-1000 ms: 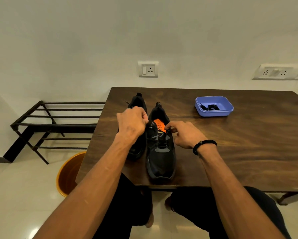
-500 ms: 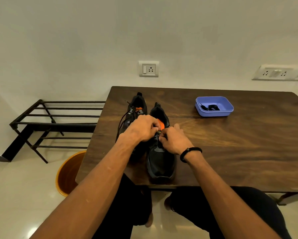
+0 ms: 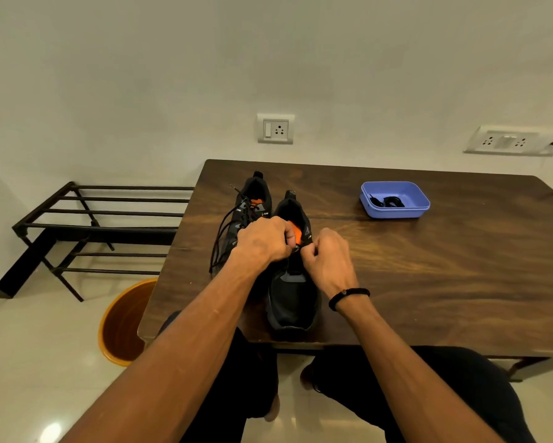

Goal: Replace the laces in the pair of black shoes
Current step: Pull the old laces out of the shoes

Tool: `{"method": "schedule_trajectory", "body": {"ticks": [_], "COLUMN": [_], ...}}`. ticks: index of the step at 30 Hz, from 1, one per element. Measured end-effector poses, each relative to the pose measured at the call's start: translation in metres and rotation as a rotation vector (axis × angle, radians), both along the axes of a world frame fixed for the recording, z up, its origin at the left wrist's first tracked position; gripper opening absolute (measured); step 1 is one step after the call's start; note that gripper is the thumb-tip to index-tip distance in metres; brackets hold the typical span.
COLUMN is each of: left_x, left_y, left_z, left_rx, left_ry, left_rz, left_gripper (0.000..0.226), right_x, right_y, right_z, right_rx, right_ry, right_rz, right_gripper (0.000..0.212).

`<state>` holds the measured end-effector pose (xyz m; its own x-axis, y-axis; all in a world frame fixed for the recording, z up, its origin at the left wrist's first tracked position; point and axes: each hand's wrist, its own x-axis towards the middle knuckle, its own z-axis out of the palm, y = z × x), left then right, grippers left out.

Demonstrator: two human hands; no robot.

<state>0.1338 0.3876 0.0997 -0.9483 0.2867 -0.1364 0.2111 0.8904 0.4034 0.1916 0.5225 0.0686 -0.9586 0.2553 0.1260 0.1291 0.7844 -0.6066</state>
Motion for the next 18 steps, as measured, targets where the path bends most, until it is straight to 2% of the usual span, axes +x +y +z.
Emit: {"method": "schedule_trajectory", "body": {"ticks": [4, 7, 9, 11, 13, 15, 18], "left_x": [-0.002, 0.001, 0.005, 0.004, 0.004, 0.002, -0.011], "left_y": [-0.001, -0.009, -0.016, -0.023, -0.024, -0.02, -0.008], "left_z": [-0.003, -0.007, -0.007, -0.006, -0.004, -0.002, 0.01], "left_rx": [0.051, 0.184, 0.234, 0.215, 0.152, 0.074, -0.097], "left_ry": [-0.056, -0.101, -0.109, -0.079, -0.074, -0.094, -0.117], "left_rz": [0.012, 0.01, -0.009, -0.056, -0.126, -0.167, -0.205], "left_gripper": [0.012, 0.016, 0.02, 0.027, 0.037, 0.044, 0.03], "right_x": [0.004, 0.015, 0.019, 0.013, 0.004, -0.004, -0.016], "right_y": [0.004, 0.006, 0.008, 0.007, 0.002, -0.002, 0.003], "right_z": [0.005, 0.009, 0.013, 0.017, 0.021, 0.024, 0.02], "right_rx": [-0.234, -0.219, -0.099, 0.112, 0.308, 0.4, 0.436], "right_ry": [-0.018, -0.067, 0.023, 0.073, -0.058, -0.208, -0.214], "right_rz": [-0.23, -0.164, -0.024, 0.166, 0.295, 0.327, 0.41], "right_gripper": [0.018, 0.008, 0.017, 0.023, 0.023, 0.029, 0.031]}}
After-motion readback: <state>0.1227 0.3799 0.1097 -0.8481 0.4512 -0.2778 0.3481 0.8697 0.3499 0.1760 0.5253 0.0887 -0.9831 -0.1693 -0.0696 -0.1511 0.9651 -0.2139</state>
